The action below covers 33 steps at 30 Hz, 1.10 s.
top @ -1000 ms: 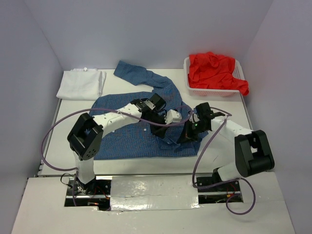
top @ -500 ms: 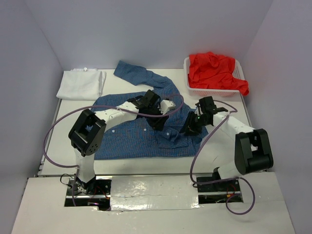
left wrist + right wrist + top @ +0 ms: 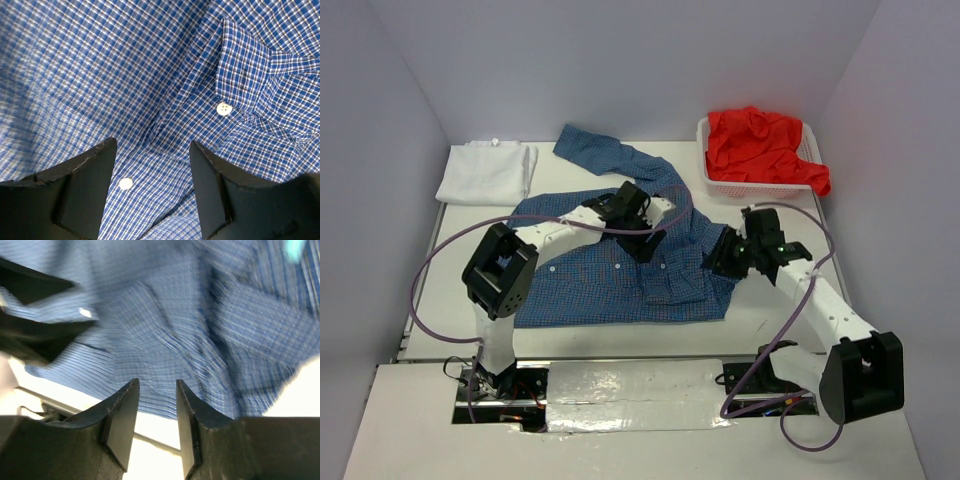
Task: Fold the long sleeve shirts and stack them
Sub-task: Fold the shirt
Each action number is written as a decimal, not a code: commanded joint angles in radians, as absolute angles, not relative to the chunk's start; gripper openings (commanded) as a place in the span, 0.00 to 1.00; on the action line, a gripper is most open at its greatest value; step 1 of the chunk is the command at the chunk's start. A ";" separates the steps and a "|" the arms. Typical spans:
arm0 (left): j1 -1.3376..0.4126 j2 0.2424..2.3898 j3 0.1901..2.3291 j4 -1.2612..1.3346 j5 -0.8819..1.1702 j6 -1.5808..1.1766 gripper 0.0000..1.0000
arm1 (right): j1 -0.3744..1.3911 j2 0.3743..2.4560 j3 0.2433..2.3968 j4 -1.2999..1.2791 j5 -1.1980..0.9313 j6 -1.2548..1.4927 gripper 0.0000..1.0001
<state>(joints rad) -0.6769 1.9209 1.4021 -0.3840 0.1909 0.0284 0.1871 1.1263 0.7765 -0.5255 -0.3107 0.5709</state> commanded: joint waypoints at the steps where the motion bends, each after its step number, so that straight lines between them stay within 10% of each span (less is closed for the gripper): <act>1: -0.667 1.865 1.512 -0.454 0.144 0.067 0.73 | 0.187 1.072 0.678 -0.555 -0.262 0.597 0.48; 15: -0.955 1.572 1.204 -0.583 0.135 0.779 0.52 | 0.204 1.089 0.560 -0.390 -0.382 0.632 0.48; 33: -1.039 1.766 1.204 -0.408 0.077 0.766 0.60 | 0.212 1.189 0.555 -0.391 -0.367 0.594 0.52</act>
